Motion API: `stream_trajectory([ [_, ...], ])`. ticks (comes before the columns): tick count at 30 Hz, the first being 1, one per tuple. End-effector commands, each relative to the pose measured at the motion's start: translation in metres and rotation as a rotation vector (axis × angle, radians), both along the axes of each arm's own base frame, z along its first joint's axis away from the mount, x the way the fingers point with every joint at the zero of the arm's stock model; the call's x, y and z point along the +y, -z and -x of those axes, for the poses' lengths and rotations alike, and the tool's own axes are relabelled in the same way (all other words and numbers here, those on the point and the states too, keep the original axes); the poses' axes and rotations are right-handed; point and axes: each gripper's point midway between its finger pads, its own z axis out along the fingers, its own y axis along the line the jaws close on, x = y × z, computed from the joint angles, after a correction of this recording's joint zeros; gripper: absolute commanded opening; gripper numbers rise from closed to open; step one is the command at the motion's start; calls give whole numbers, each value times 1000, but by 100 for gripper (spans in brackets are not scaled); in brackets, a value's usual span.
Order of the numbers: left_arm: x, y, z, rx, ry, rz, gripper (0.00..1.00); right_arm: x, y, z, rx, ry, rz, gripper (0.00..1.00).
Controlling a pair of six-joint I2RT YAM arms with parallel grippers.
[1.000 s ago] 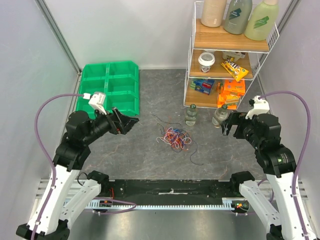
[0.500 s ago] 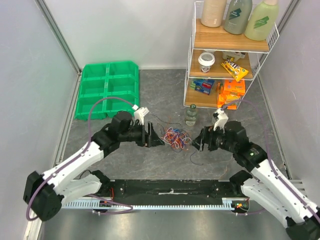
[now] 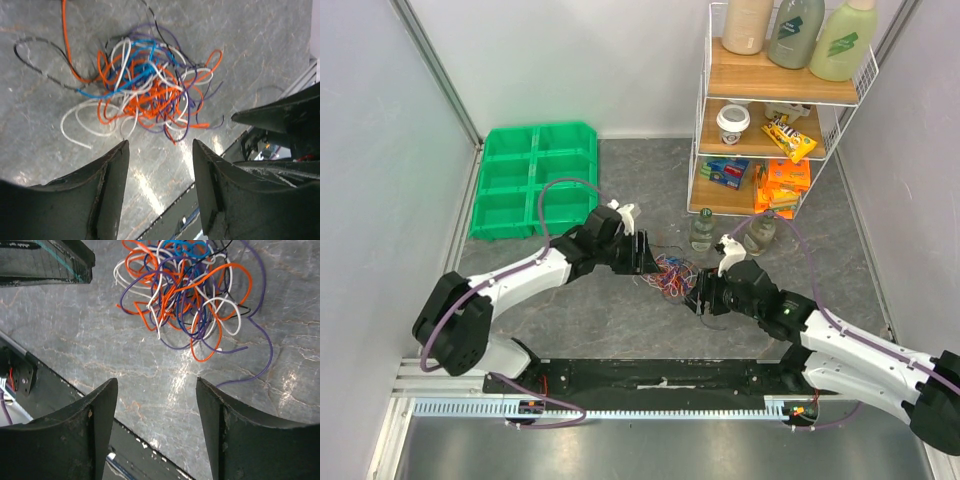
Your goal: Untangle the cables
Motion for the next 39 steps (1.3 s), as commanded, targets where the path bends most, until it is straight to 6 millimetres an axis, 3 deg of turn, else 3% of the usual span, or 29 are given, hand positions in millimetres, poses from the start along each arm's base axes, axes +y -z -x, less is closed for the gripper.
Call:
stream_trajectory([
  [1,-14,-17,-36,-139,-7,-13,60,5,-14,-22,-95,98,-90,69],
  [5,-16,-4,-51,-174,20,-73,72,15,-12,-27,-111,72,-112,66],
  [11,-34,5,-47,-171,118,-64,65,14,-4,-28,-95,78,-81,66],
  [12,-36,6,-45,-173,125,-60,63,13,-3,-28,-96,81,-76,67],
  [18,-39,12,-34,-147,142,-41,28,8,4,-30,-87,96,-38,67],
  [23,-46,-4,-23,-148,151,2,2,5,8,-33,-91,111,-12,67],
  [29,-57,-43,5,-154,193,106,2,1,5,-36,-103,129,4,75],
  [33,-60,-58,21,-125,216,154,2,4,-7,-33,-129,113,-51,91],
  [34,-61,-62,23,-119,219,164,2,7,-16,-35,-153,114,-92,92],
  [39,-68,-85,33,-114,237,213,2,1,-22,-40,-171,165,-101,86],
])
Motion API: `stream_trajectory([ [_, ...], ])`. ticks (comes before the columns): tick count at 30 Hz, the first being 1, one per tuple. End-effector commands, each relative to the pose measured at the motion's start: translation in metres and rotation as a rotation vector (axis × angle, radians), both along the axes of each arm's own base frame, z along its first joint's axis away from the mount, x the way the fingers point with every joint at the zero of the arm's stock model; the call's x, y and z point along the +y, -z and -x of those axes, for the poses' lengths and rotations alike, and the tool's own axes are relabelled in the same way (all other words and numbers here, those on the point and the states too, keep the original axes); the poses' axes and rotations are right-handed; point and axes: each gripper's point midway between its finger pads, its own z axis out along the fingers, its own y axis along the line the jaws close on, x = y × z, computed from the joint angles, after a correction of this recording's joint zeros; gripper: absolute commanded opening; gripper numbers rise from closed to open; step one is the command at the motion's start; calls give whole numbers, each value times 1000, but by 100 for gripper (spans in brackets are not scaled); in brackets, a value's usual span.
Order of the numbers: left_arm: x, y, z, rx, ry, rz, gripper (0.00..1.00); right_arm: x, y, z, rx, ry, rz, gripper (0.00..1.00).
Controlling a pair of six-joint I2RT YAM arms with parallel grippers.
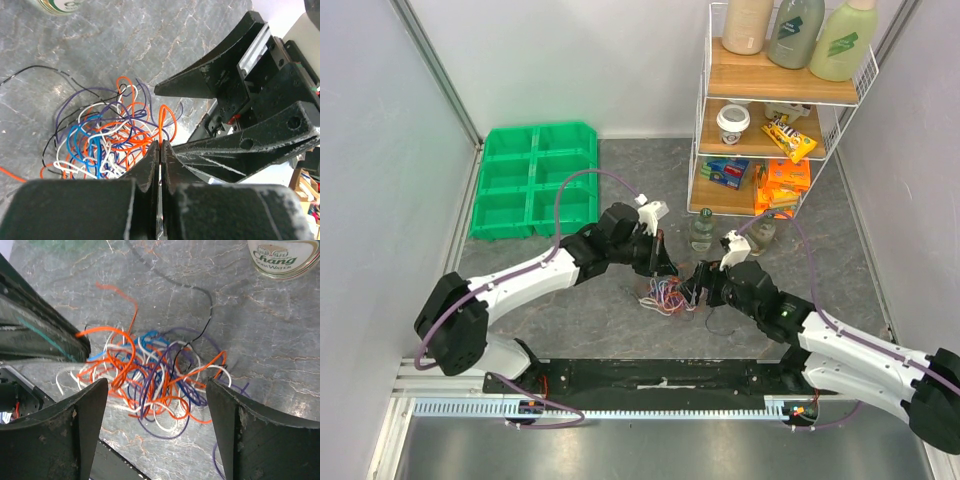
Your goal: Untangle the cables
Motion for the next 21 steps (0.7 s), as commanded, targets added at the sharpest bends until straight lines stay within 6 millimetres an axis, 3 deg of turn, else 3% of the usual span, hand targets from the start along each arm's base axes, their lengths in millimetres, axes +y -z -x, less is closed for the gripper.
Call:
stream_trajectory([
  [1,-13,-42,14,20,34,110,2,-4,-10,-11,-40,73,-30,83],
  [3,-16,-60,17,5,41,148,2,-9,-4,-12,-28,104,-20,76],
  [7,-18,-102,23,-36,55,239,2,-18,12,-11,-3,152,-14,47],
  [10,-15,-128,24,-67,44,293,2,-29,22,-11,15,213,-6,34],
  [15,-5,-176,29,-143,21,384,2,-76,44,-9,86,425,136,4],
  [17,2,-198,31,-192,4,416,2,-88,42,-10,83,471,193,5],
  [19,9,-214,31,-229,-22,439,2,-90,33,-13,60,457,223,17],
  [21,14,-221,30,-242,-39,437,1,-78,17,-15,20,365,229,33],
])
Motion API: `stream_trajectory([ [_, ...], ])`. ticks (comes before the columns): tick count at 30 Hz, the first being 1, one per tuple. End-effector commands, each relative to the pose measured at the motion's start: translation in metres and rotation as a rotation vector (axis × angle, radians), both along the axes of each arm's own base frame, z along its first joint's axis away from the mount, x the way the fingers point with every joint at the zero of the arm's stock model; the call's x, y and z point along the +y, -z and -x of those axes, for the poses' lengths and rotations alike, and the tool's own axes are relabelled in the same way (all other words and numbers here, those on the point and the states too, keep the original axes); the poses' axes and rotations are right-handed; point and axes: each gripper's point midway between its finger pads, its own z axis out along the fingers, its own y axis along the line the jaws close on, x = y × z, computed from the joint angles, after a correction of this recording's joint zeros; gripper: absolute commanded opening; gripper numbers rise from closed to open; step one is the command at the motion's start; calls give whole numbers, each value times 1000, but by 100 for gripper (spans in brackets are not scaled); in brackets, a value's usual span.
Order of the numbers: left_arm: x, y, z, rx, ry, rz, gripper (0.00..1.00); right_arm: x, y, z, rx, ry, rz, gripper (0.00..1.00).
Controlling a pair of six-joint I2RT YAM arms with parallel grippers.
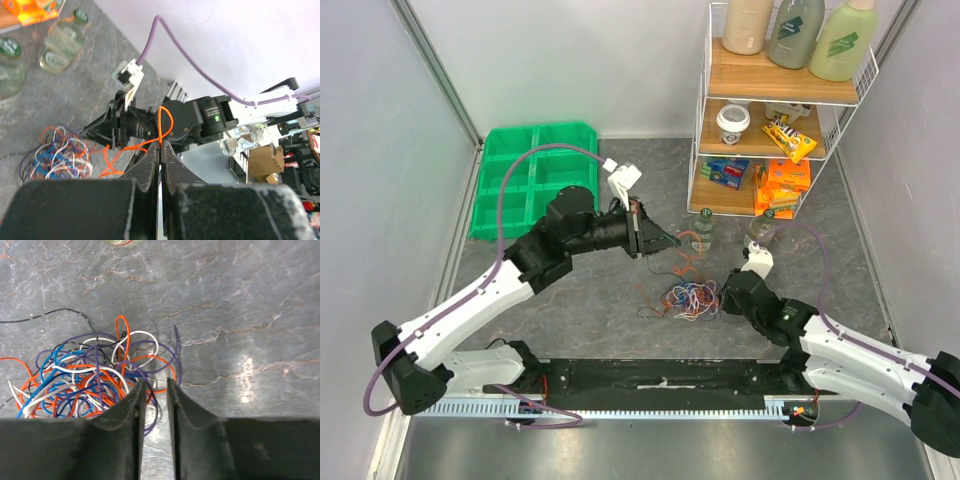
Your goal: Untangle the cables
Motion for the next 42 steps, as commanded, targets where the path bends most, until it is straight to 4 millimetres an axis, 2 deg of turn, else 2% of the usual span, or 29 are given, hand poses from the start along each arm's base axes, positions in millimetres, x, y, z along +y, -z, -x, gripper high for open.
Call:
stream_trajectory([
  [1,13,-57,3,-77,-59,93,2,3,-46,-16,-100,-40,49,37],
  [4,23,-67,-2,-101,-113,83,2,4,-66,-19,-120,-80,96,45],
  [6,32,-77,-3,-125,-154,103,2,11,-79,-17,-137,-164,116,50],
  [10,37,-92,1,-138,-160,136,2,66,-122,-2,-280,-484,-59,62],
  [13,36,-103,6,-138,-135,151,2,94,-149,6,-398,-616,-158,72],
  [19,37,-117,13,-140,-116,185,2,133,-169,15,-503,-742,-202,74],
  [21,39,-121,15,-146,-113,192,2,136,-166,8,-490,-683,-187,70],
  [22,41,-122,17,-149,-115,195,2,137,-166,6,-483,-668,-185,63],
  [24,44,-123,18,-154,-120,194,2,136,-169,0,-490,-629,-175,44],
  [26,47,-121,18,-158,-132,186,2,125,-178,-7,-488,-543,-172,14],
  [27,50,-119,18,-161,-141,178,2,119,-186,-9,-490,-509,-169,5],
  [28,52,-116,16,-164,-155,165,2,113,-194,-9,-483,-484,-163,0],
  [33,64,-81,4,-158,-249,87,2,101,-271,1,-548,-481,-232,0],
  [35,66,-64,-1,-145,-272,57,2,98,-310,5,-594,-484,-281,0],
  [38,62,-49,0,-120,-257,40,2,97,-344,7,-623,-485,-308,0],
  [40,58,-45,1,-109,-239,45,2,96,-370,10,-652,-490,-333,0],
  [42,54,-45,5,-108,-212,68,2,97,-386,12,-667,-498,-351,0],
])
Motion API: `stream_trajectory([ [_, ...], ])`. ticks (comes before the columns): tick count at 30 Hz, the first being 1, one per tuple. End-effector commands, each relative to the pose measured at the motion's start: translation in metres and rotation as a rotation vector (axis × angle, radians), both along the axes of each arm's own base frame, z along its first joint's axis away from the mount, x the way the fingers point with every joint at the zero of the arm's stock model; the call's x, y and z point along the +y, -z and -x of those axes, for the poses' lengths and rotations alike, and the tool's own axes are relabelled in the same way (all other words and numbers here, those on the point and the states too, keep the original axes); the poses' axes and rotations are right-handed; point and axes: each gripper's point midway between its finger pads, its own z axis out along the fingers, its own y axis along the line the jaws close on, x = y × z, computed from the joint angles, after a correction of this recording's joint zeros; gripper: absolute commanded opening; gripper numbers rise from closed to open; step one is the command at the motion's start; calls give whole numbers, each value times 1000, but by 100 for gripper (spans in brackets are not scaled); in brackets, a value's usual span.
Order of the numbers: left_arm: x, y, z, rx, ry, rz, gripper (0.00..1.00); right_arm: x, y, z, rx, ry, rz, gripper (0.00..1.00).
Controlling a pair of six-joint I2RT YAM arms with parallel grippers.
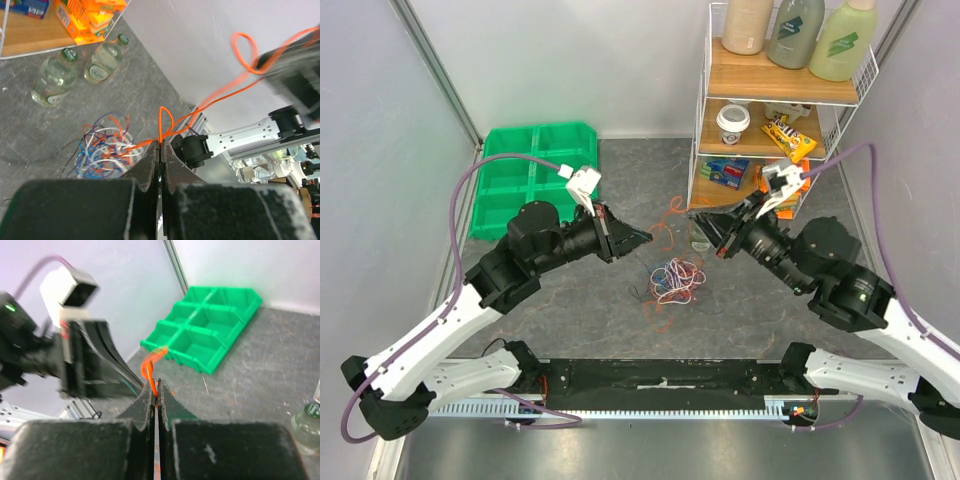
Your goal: Untangle the cables
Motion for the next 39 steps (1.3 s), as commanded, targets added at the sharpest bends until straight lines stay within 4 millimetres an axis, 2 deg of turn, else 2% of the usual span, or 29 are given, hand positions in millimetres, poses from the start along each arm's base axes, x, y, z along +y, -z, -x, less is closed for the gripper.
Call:
stream_trajectory([
  [1,-6,-2,2,-27,33,35,2,-2,-34,4,-12,-10,-27,0],
  [3,-7,-4,5,-31,46,52,2,-6,-44,4,-30,0,-25,0],
  [5,-9,-3,4,-31,48,59,2,-9,-33,-2,-40,37,11,0],
  [6,-9,-3,4,-33,52,61,2,-8,-15,-9,-24,67,47,0],
  [7,-11,-1,5,-31,57,59,2,-11,12,-22,20,132,107,0],
  [8,-11,-1,5,-32,64,62,2,-10,30,-25,63,152,159,0],
  [10,-16,1,7,-35,94,65,1,5,40,-19,95,76,189,0],
  [12,-22,3,11,-34,133,78,2,12,34,-12,87,23,124,0],
  [14,-29,9,14,-31,175,92,2,10,26,-7,81,14,62,0],
  [18,-42,13,17,-20,234,133,9,10,20,-1,103,-3,15,0],
  [23,-53,22,13,-20,239,114,26,20,22,4,131,-50,-25,0],
  [26,-58,24,15,-38,242,103,42,20,25,4,143,-47,-29,0],
  [29,-62,26,17,-44,250,96,51,21,23,4,148,-47,-48,0],
  [34,-73,33,15,-39,246,74,55,24,18,8,154,-73,-90,0],
  [39,-75,46,3,-30,195,29,51,24,19,12,163,-89,-105,0],
])
